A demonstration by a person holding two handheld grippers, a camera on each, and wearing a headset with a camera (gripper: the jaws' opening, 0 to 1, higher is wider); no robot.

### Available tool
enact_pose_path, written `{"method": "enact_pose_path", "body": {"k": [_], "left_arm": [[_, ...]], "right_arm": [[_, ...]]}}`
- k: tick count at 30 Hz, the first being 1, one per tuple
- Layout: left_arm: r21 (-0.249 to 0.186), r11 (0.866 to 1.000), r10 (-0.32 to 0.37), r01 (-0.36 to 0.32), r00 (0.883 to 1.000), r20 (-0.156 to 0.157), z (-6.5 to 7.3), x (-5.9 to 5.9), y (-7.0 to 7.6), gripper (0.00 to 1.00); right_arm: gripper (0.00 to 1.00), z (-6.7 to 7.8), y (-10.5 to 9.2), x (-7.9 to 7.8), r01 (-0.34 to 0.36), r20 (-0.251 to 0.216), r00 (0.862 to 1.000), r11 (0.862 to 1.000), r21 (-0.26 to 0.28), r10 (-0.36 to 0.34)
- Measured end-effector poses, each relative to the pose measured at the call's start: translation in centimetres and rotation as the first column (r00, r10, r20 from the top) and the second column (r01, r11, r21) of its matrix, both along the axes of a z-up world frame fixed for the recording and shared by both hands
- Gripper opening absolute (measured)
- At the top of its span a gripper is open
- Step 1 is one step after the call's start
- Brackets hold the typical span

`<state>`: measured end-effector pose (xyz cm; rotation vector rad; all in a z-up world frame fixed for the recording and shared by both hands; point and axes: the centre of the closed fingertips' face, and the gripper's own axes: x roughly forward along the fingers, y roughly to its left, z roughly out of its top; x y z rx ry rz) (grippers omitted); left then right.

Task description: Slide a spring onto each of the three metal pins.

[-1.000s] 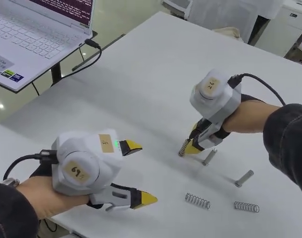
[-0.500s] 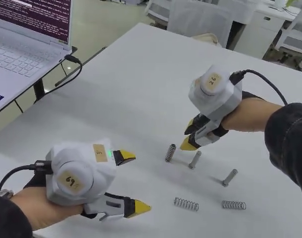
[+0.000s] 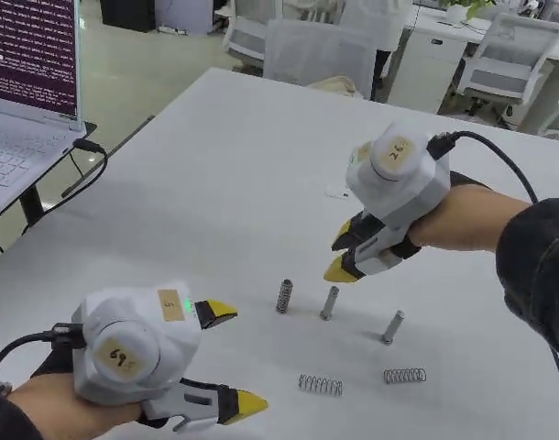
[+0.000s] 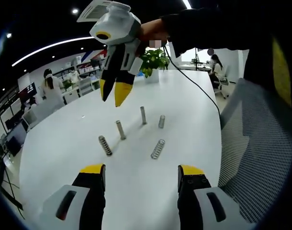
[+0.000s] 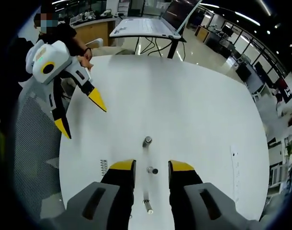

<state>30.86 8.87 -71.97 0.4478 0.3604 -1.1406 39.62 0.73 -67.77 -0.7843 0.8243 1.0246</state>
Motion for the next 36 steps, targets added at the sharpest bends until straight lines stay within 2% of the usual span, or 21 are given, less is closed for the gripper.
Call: {"method": "enact_pose_path", "body": {"k": [3, 11, 20, 24, 28, 36], "left_arm": [[0.005, 1.0, -0.012, 0.012, 1.0, 0.001, 0.2, -0.1, -0.3, 0.57], [0.015, 0.999, -0.034, 0.034, 0.999, 0.004, 0.2, -0.5, -0.9, 0.57], [0.023, 0.999, -0.048, 0.048, 0.999, 0.004, 0.4, -0.8, -1.3, 0.56], [0.024, 0.998, -0.053, 0.053, 0.999, 0.004, 0.4, -0.8, -1.4, 0.56], [0.027, 0.998, -0.059, 0.059, 0.998, 0.004, 0.4, -0.9, -1.6, 0.56], [0.028, 0.998, -0.059, 0.059, 0.998, 0.001, 0.4, -1.1, -1.7, 0.55]], "right_arm": [[0.25, 0.4, -0.6, -1.1, 0.012, 0.011, 1.0, 1.0, 0.02, -0.013], [0.26, 0.0, -2.0, -3.3, 0.034, 0.018, 0.999, 0.999, 0.039, -0.034], [0.25, -0.7, -2.2, -5.9, 0.048, 0.013, 0.999, 0.996, 0.078, -0.049], [0.25, -1.9, -1.9, -7.1, 0.049, -0.01, 0.999, 0.995, 0.089, -0.049], [0.25, -3.9, -1.6, -8.5, 0.057, -0.062, 0.997, 0.993, 0.103, -0.051], [0.24, -7.3, -0.9, -9.7, 0.059, -0.134, 0.99, 0.993, 0.103, -0.045]]}}
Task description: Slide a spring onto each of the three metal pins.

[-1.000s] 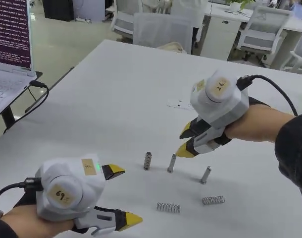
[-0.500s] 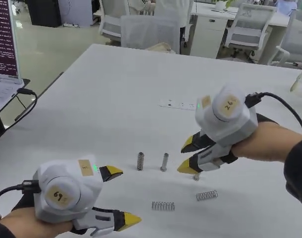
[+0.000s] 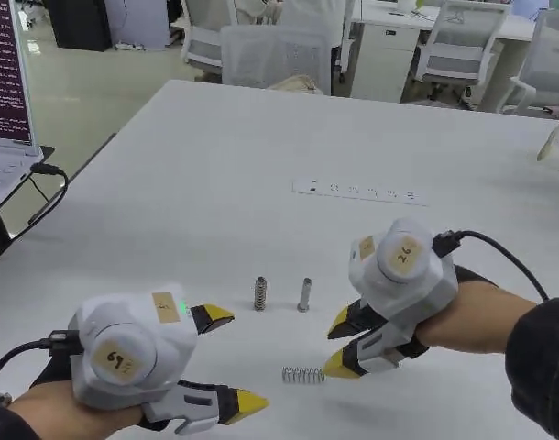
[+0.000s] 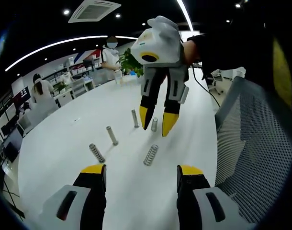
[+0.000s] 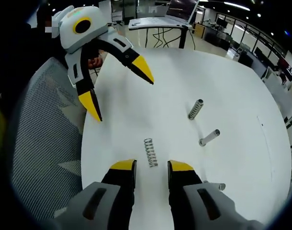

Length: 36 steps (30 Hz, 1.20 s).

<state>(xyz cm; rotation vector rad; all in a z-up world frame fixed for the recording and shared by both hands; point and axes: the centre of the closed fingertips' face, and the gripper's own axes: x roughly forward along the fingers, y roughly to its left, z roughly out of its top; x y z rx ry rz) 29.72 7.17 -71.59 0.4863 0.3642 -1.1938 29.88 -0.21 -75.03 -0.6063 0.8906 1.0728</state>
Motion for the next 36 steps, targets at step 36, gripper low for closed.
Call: {"method": "enact_pose_path", "body": {"k": [36], "left_arm": [[0.017, 1.0, -0.011, 0.012, 0.999, -0.03, -0.9, -0.2, -0.2, 0.5]], "right_arm": [[0.16, -4.5, 0.3, 0.2, -0.016, -0.058, 0.998, 1.0, 0.001, 0.016]]}}
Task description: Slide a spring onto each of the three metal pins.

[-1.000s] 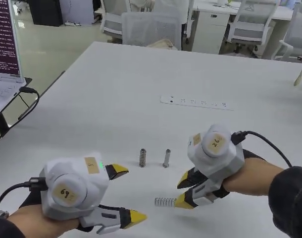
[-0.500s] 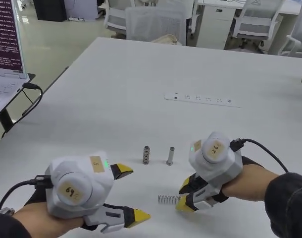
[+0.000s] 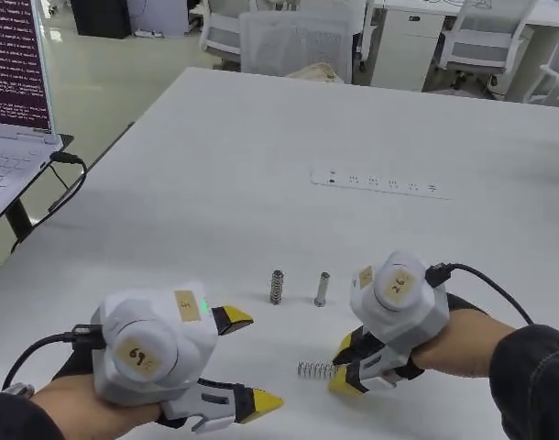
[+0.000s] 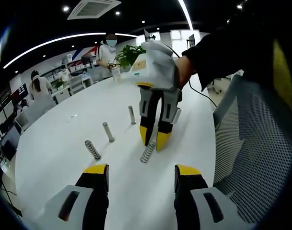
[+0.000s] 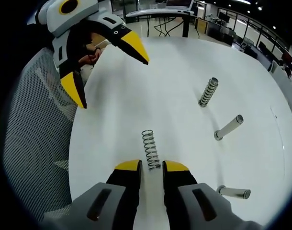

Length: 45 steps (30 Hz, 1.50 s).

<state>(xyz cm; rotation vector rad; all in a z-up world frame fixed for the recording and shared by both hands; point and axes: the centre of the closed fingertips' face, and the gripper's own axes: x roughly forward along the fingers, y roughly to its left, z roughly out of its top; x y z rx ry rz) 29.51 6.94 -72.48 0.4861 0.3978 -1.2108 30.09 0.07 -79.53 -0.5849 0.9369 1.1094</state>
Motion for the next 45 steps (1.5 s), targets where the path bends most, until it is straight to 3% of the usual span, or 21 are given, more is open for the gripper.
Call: {"method": "enact_pose_path", "body": {"k": [8, 19, 24, 35, 45], "left_arm": [[0.0, 1.0, 0.002, -0.002, 1.0, -0.004, -0.1, -0.1, 0.0, 0.5], [0.003, 1.0, -0.005, 0.005, 1.0, -0.004, -0.3, -0.1, -0.1, 0.49], [0.007, 1.0, -0.017, 0.017, 1.0, -0.002, -0.4, -0.1, -0.3, 0.48], [0.009, 0.999, -0.053, 0.053, 0.999, -0.011, -0.8, 0.0, -1.2, 0.45], [0.0, 0.997, -0.078, 0.078, 0.997, 0.004, -0.7, -0.2, -1.5, 0.38]], "right_arm": [[0.1, -0.1, -0.2, -0.1, -0.058, 0.03, 0.998, 0.998, -0.028, 0.059], [0.08, 0.3, -0.2, -0.2, -0.076, 0.036, 0.996, 0.997, -0.026, 0.077], [0.08, 1.4, 0.3, -0.5, -0.081, 0.028, 0.996, 0.996, -0.024, 0.082], [0.08, 4.2, 1.7, -1.1, -0.113, 0.06, 0.992, 0.993, -0.022, 0.114], [0.08, 6.5, 3.1, -1.6, -0.133, 0.069, 0.989, 0.991, -0.016, 0.134]]}}
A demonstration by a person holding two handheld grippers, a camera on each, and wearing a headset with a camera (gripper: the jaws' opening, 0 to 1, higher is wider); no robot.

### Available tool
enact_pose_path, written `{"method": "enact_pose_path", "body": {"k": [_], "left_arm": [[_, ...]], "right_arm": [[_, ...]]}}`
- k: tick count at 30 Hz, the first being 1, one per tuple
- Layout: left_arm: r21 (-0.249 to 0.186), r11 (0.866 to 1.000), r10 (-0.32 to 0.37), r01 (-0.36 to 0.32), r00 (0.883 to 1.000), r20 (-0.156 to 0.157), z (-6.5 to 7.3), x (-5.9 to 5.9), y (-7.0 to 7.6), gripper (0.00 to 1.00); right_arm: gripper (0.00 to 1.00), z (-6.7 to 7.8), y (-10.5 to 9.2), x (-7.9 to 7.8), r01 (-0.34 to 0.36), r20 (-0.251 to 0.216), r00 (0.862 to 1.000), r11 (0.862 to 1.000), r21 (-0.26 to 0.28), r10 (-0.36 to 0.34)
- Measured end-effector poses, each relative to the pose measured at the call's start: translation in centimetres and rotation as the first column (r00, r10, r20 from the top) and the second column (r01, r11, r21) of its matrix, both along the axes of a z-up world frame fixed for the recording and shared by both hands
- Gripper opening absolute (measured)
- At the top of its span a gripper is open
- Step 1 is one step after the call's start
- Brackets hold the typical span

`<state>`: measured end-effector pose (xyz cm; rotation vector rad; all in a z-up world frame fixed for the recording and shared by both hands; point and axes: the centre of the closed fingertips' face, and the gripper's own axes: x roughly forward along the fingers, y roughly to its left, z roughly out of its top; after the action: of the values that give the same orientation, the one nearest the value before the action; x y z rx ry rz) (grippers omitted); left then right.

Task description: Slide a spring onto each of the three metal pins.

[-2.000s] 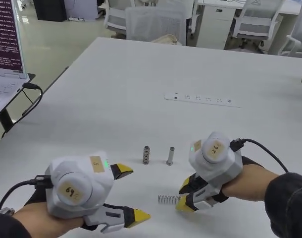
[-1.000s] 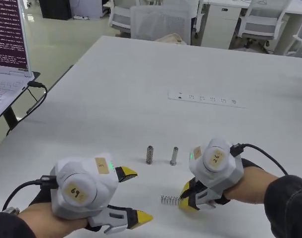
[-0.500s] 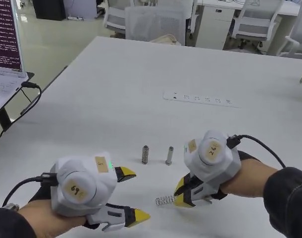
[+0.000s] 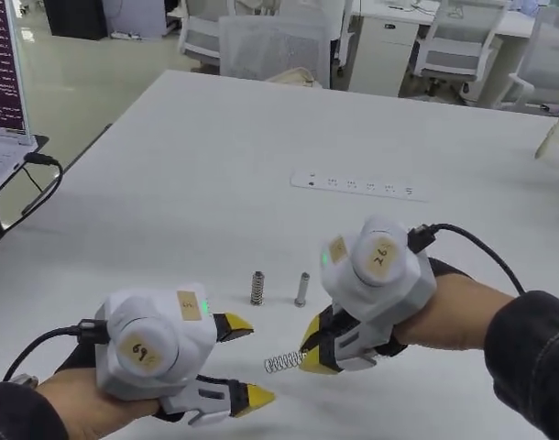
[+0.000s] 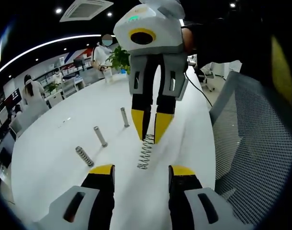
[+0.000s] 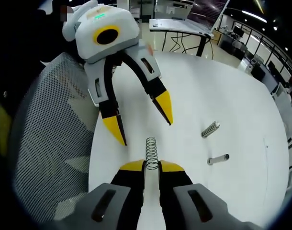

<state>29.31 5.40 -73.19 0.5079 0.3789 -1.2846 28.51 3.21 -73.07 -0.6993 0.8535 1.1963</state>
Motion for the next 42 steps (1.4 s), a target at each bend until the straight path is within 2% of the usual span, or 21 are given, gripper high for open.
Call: {"method": "enact_pose_path", "body": {"k": [5, 11, 19, 24, 28, 33, 35, 40, 42], "left_arm": [[0.005, 1.0, -0.017, 0.017, 1.0, 0.018, 0.0, 0.0, -0.1, 0.26], [0.002, 0.999, -0.035, 0.035, 0.999, 0.041, 0.1, -0.2, -0.3, 0.16], [0.008, 0.999, -0.053, 0.053, 0.997, 0.054, 0.0, -0.4, -0.4, 0.04], [0.007, 0.999, -0.049, 0.049, 0.997, 0.052, 0.1, -0.3, -0.4, 0.03], [0.003, 0.999, -0.05, 0.05, 0.997, 0.052, 0.1, -0.3, -0.4, 0.03], [-0.015, 0.999, -0.044, 0.045, 0.998, 0.046, 0.4, -0.3, -0.6, 0.02], [-0.024, 0.999, -0.046, 0.047, 0.998, 0.045, 0.6, -0.4, -0.7, 0.02], [-0.027, 0.998, -0.047, 0.048, 0.998, 0.039, 0.6, -0.5, -0.6, 0.02], [-0.035, 0.998, -0.044, 0.045, 0.999, 0.027, 0.5, -0.5, -0.5, 0.02]], "right_arm": [[0.08, 0.6, 0.5, -0.3, -0.013, 0.003, 1.0, 1.0, 0.0, 0.013], [0.08, 1.0, 1.0, -0.5, -0.027, 0.002, 1.0, 1.0, 0.0, 0.027], [0.08, 1.4, 1.2, -0.6, -0.032, 0.001, 0.999, 0.999, -0.004, 0.032], [0.08, 1.8, 1.5, -0.6, -0.035, 0.005, 0.999, 0.999, -0.001, 0.035], [0.08, 2.6, 2.2, -0.7, -0.039, 0.012, 0.999, 0.999, 0.027, 0.039], [0.08, 3.3, 2.8, -0.7, -0.052, 0.031, 0.998, 0.998, 0.037, 0.051], [0.08, 3.7, 3.3, -0.8, -0.054, 0.033, 0.998, 0.997, 0.057, 0.052], [0.08, 3.6, 3.5, -0.8, -0.065, 0.037, 0.997, 0.996, 0.054, 0.063], [0.08, 3.6, 3.5, -0.8, -0.066, 0.034, 0.997, 0.996, 0.054, 0.064]]}}
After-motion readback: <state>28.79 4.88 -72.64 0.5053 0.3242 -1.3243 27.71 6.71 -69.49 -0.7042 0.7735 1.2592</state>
